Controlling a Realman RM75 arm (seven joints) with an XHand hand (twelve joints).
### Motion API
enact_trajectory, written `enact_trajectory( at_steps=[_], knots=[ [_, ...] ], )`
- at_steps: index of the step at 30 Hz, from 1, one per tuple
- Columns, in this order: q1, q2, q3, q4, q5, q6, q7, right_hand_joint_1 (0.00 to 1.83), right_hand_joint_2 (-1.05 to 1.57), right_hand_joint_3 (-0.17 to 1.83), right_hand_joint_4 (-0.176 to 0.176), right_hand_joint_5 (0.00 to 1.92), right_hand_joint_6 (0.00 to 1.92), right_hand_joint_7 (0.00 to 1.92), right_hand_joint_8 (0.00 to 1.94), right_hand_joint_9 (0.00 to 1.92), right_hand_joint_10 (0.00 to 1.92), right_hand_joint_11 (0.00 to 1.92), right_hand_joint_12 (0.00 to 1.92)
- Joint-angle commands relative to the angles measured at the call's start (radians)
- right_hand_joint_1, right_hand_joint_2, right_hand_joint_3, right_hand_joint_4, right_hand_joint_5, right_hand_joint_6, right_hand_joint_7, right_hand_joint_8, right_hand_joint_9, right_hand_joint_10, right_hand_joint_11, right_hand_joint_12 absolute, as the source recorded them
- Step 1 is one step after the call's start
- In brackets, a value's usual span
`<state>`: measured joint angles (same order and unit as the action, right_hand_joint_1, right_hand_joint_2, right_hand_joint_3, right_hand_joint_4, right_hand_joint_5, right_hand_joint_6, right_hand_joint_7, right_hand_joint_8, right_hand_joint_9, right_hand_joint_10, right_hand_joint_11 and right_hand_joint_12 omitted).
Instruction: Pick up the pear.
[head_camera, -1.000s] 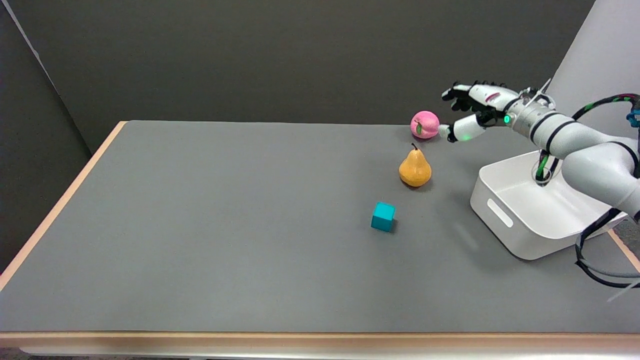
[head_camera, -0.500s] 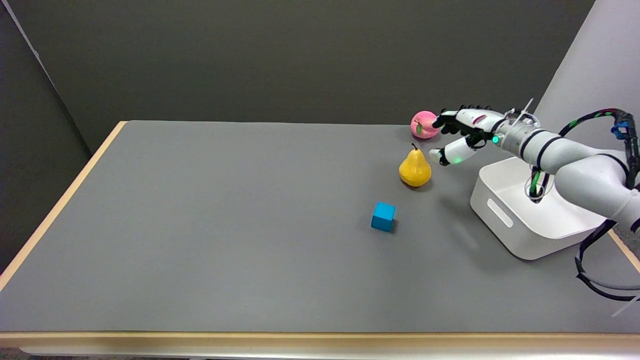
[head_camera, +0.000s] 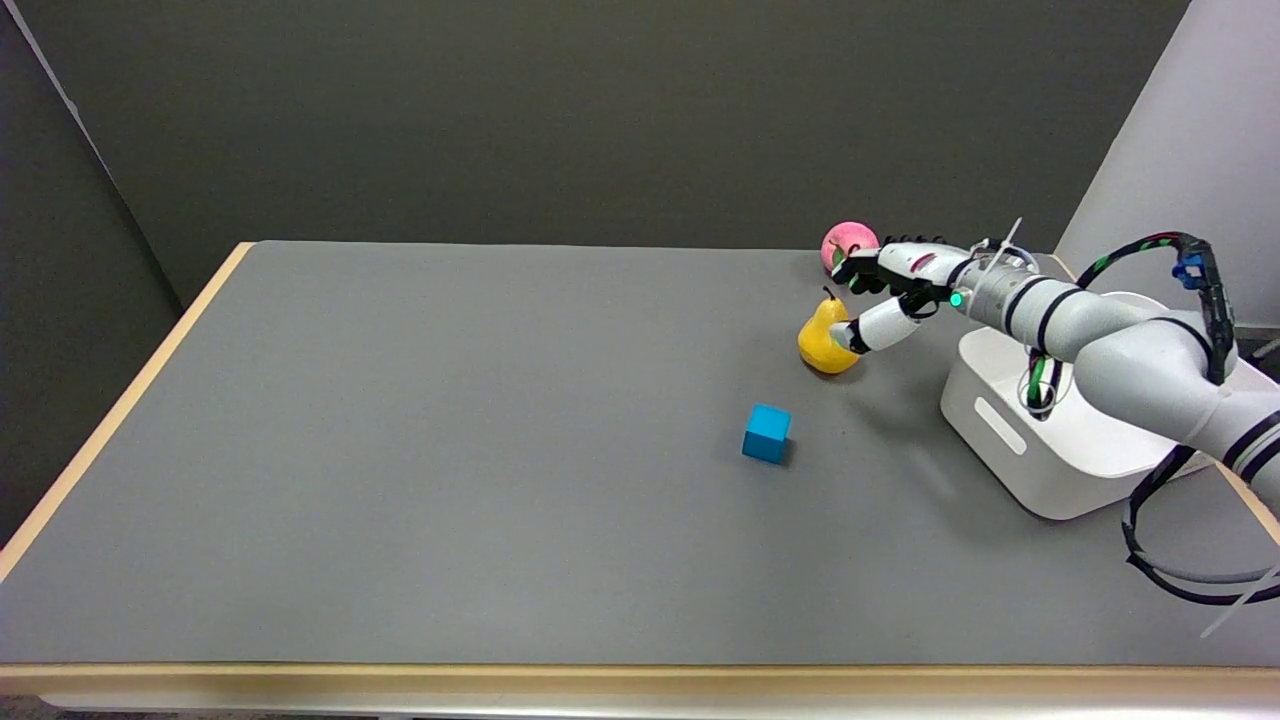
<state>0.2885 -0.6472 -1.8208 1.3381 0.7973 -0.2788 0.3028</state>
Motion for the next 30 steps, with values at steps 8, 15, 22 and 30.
enact_trajectory(
  at_steps=[8, 15, 22, 30],
  knots=[
    [0.045, -0.042, -0.070, -0.024, 0.008, -0.061, -0.026, 0.53, 0.56, 0.88, -0.013, 0.27, 0.47, 0.40, 0.43, 0.26, 0.85, 0.20, 1.39],
    [0.048, -0.053, -0.091, -0.030, 0.006, -0.061, -0.096, 0.52, 0.55, 0.88, -0.017, 0.26, 0.47, 0.38, 0.41, 0.25, 0.84, 0.19, 1.39],
    [0.048, -0.066, -0.093, -0.038, 0.008, -0.061, -0.103, 0.52, 0.55, 0.88, -0.018, 0.26, 0.46, 0.37, 0.40, 0.24, 0.83, 0.19, 1.38],
    [0.045, -0.066, -0.098, -0.038, 0.008, -0.052, -0.103, 0.54, 0.55, 0.88, -0.020, 0.26, 0.46, 0.38, 0.40, 0.25, 0.83, 0.19, 1.39]
  ],
)
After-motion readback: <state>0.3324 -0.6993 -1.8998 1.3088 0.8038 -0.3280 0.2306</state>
